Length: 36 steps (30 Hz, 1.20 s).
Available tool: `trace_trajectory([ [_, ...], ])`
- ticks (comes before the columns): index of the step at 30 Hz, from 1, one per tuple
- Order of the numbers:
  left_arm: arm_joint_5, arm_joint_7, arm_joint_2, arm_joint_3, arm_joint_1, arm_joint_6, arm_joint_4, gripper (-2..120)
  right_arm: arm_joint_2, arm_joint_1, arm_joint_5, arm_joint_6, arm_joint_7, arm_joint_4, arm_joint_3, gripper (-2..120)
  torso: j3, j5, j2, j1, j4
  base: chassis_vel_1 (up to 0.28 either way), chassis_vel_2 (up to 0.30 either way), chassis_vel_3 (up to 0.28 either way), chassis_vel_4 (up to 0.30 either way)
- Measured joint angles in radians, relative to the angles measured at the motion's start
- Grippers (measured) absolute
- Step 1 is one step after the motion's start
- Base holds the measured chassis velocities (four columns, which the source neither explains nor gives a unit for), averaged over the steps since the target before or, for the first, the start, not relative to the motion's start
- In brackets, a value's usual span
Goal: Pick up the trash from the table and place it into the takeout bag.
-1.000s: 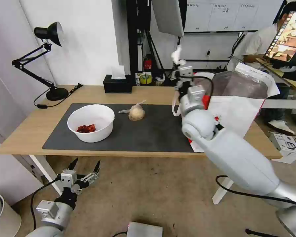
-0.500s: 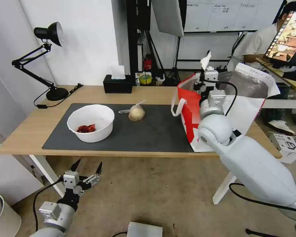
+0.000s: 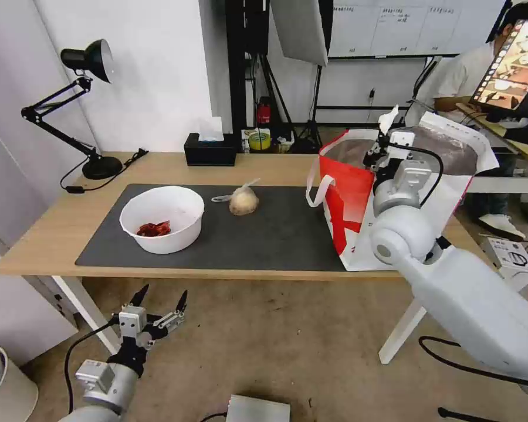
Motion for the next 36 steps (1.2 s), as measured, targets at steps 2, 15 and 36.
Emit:
trace_trajectory([
  [2, 0.002, 0.000, -0.002, 0.000, 0.001, 0.000, -0.003, 100, -0.002, -0.003, 0.004, 0.000, 0.003, 0.001, 0.003, 0, 0.000, 0.0000, 0.000, 0.000, 0.0001, 0.000, 0.000, 0.000, 0.000],
  [15, 0.016, 0.005, -0.013, 0.000, 0.013, 0.002, -0.029, 100, -0.033, -0.012, 0.028, -0.001, 0.013, 0.025, 0.027, 39, 0.000, 0.0000, 0.000, 0.000, 0.0000, 0.000, 0.000, 0.000, 0.000],
  [36, 0.016, 0.004, -0.012, -0.001, 0.012, 0.004, -0.035, 100, -0.053, -0.011, 0.060, 0.021, -0.087, 0.032, 0.022, 100, 0.000, 0.0000, 0.000, 0.000, 0.0000, 0.000, 0.000, 0.000, 0.000],
])
